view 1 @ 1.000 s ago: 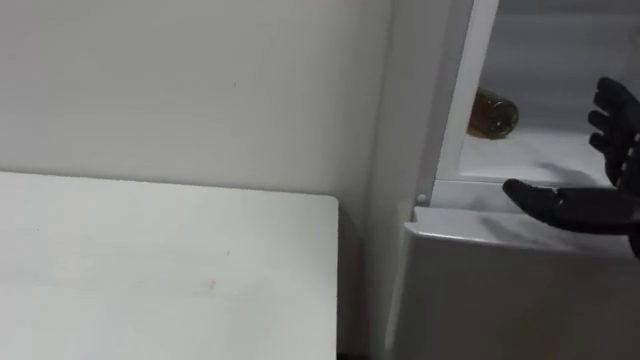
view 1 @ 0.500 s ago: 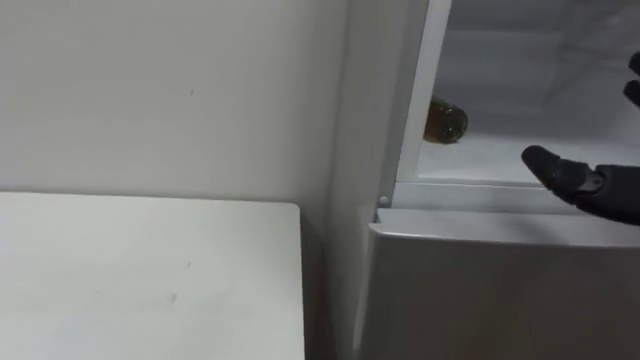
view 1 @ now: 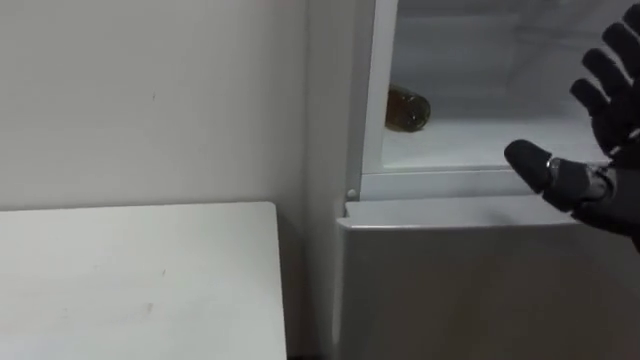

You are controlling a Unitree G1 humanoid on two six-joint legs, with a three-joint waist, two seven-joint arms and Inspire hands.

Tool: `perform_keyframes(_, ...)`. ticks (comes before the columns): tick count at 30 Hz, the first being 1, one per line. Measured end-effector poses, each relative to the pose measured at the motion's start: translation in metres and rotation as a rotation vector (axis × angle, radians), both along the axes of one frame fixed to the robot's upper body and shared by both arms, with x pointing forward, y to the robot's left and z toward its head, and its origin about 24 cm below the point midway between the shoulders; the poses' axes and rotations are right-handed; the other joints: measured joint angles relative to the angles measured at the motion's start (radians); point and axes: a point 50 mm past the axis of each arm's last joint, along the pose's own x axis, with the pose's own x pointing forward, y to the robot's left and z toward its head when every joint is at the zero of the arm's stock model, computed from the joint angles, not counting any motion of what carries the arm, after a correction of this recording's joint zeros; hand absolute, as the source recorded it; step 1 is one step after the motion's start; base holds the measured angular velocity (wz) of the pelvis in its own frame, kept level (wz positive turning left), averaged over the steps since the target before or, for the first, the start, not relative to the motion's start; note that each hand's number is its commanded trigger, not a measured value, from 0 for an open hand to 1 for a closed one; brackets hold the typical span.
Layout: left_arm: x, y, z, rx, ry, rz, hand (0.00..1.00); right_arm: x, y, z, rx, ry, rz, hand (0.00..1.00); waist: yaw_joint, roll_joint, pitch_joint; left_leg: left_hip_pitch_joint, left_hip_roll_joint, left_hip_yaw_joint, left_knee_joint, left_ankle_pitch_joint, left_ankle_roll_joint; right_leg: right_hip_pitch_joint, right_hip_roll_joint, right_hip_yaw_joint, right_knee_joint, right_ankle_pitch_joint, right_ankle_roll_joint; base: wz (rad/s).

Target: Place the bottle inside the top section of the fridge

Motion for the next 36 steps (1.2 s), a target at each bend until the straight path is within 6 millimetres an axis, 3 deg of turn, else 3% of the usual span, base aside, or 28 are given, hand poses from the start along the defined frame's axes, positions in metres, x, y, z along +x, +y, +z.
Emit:
perform_keyframes(5, 0.001, -0.002, -0.001, 0.005, 0.010, -0.038, 0.00, -0.006, 0.000, -0.021, 0.085, 0.062, 0.049, 0.00, -0.006, 0.003, 0.0019, -0.009, 0.002, 0.015, 0.000, -0.008, 0.001, -0.011, 0.001, 0.015, 0.004, 0.001, -0.001, -0.08)
perform_keyframes(7, 0.002, -0.005, -0.002, 0.003, 0.012, -0.054, 0.00, -0.008, 0.001, -0.028, 0.129, 0.073, 0.057, 0.00, -0.013, 0.015, -0.0028, -0.018, 0.003, 0.016, 0.004, -0.010, 0.002, -0.023, 0.001, 0.016, 0.003, 0.003, 0.000, 0.00)
perform_keyframes(9, 0.004, -0.009, -0.003, 0.002, 0.012, -0.060, 0.00, -0.011, 0.002, -0.037, 0.192, 0.092, 0.062, 0.00, -0.011, 0.028, -0.0020, -0.014, 0.003, 0.022, 0.008, -0.010, 0.002, -0.023, 0.001, 0.021, 0.004, 0.004, 0.000, -0.08)
perform_keyframes(14, 0.003, -0.024, -0.009, -0.022, 0.013, -0.037, 0.00, -0.019, -0.007, -0.082, 0.301, 0.249, -0.029, 0.00, -0.014, 0.065, -0.0015, -0.011, 0.005, 0.038, 0.006, -0.011, 0.002, -0.025, 0.003, 0.038, 0.010, 0.004, 0.000, -0.10)
perform_keyframes(16, 0.005, -0.031, -0.011, -0.040, 0.009, -0.038, 0.00, -0.020, -0.015, -0.106, 0.334, 0.353, -0.101, 0.00, -0.018, 0.079, 0.0084, -0.006, 0.006, 0.041, 0.005, -0.012, 0.002, -0.028, 0.002, 0.042, 0.018, 0.004, 0.000, -0.08)
perform_keyframes(18, 0.007, -0.033, -0.012, -0.041, -0.003, -0.038, 0.00, -0.023, -0.022, -0.124, 0.367, 0.429, -0.159, 0.00, -0.021, 0.087, 0.0052, -0.009, 0.005, 0.041, 0.002, -0.012, 0.002, -0.039, 0.002, 0.041, 0.019, 0.002, 0.001, 0.00)
perform_keyframes(25, 0.004, -0.034, -0.011, -0.023, -0.005, -0.027, 0.00, -0.045, -0.032, -0.174, 0.555, 0.631, -0.353, 0.00, -0.039, 0.072, 0.0032, -0.017, 0.003, 0.038, 0.014, -0.012, 0.001, -0.044, 0.000, 0.041, 0.017, -0.011, 0.001, 0.00)
perform_keyframes(32, 0.007, -0.034, -0.011, -0.019, -0.029, -0.030, 0.00, -0.064, -0.037, -0.206, 0.602, 0.759, -0.505, 0.00, -0.039, 0.063, 0.0011, -0.016, 0.003, 0.038, 0.009, -0.013, 0.000, -0.042, 0.000, 0.042, 0.015, -0.011, 0.001, 0.00)
perform_keyframes(36, 0.007, -0.034, -0.011, -0.004, -0.036, -0.027, 0.00, -0.083, -0.037, -0.240, 0.605, 0.908, -0.572, 0.00, -0.038, 0.063, 0.0010, -0.015, 0.001, 0.039, 0.001, -0.013, 0.000, -0.044, 0.000, 0.042, 0.014, -0.012, 0.002, 0.00)
